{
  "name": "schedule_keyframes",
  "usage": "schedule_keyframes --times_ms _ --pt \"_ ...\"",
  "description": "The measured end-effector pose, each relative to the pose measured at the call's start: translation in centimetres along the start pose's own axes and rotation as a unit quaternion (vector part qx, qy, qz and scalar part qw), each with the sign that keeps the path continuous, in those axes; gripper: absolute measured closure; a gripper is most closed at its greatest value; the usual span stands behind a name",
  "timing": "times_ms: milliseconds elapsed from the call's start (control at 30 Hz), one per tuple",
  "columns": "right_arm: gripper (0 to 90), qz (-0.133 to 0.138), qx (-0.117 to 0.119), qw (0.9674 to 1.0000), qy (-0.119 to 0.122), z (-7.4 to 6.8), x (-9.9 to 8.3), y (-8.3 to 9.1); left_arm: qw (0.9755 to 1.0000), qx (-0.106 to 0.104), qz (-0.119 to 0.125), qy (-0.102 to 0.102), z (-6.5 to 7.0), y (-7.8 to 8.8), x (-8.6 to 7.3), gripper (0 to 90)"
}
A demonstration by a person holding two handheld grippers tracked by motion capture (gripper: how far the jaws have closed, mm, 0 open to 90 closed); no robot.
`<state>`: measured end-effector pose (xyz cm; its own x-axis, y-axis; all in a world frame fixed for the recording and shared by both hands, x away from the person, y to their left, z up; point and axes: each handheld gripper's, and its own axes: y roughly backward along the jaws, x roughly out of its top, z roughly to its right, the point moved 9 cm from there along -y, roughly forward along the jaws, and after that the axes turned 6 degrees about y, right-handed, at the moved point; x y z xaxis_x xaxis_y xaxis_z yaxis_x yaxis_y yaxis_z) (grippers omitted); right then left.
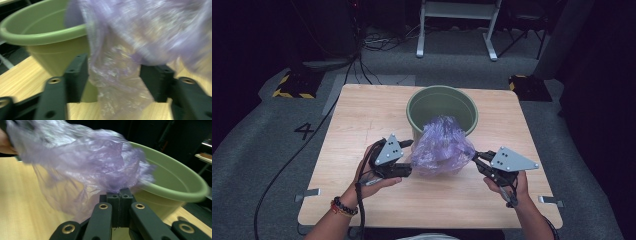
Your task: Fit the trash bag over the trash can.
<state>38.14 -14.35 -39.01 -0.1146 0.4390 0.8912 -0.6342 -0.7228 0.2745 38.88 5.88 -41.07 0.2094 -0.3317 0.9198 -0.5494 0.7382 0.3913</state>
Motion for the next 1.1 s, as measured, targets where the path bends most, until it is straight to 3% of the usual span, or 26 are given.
schedule_keyframes --times_ms 100,300,433,533,700,767,867,967,1100 --pt "90.0 -0.004 -0.008 0.9999 -0.006 0.7 -0.5 0.0 1.0 -0.005 0.007 -0.001 -0.1 0.6 0.2 34.0" --pt "89.5 -0.001 -0.017 0.9998 -0.012 1.5 -0.8 0.3 0.9996 -0.01 -0.005 -0.026 0.3 0.7 0.1 55.5" --pt "48.9 0.002 -0.005 1.0 -0.002 1.1 -0.7 0.6 0.9994 -0.011 -0.003 -0.033 0.7 0.4 0.2 66.0" --pt "30.8 0.007 0.0 0.9999 0.013 0.3 -0.4 0.8 0.9992 -0.011 -0.003 -0.037 0.9 0.1 0.3 71.9" --pt "22.0 0.015 0.022 0.9996 0.008 -0.7 0.1 1.4 0.999 -0.011 -0.008 -0.043 1.1 -0.3 0.5 78.0" --pt "20.5 0.023 0.057 0.998 0.013 -1.6 0.7 2.0 0.9989 -0.012 -0.009 -0.044 1.2 -0.3 0.5 78.7" --pt "20.5 0.026 0.062 0.9975 0.023 -1.9 1.1 2.5 0.9989 -0.012 -0.014 -0.044 1.2 -0.4 0.5 78.9" --pt "20.5 0.027 0.072 0.997 0.013 -2.4 1.5 3.4 0.9989 -0.013 -0.015 -0.042 1.2 -0.5 0.3 78.9" --pt "21.2 0.025 0.065 0.9976 0.005 -2.5 1.6 4.3 0.9988 -0.015 -0.018 -0.042 1.3 -0.6 0.1 78.9"
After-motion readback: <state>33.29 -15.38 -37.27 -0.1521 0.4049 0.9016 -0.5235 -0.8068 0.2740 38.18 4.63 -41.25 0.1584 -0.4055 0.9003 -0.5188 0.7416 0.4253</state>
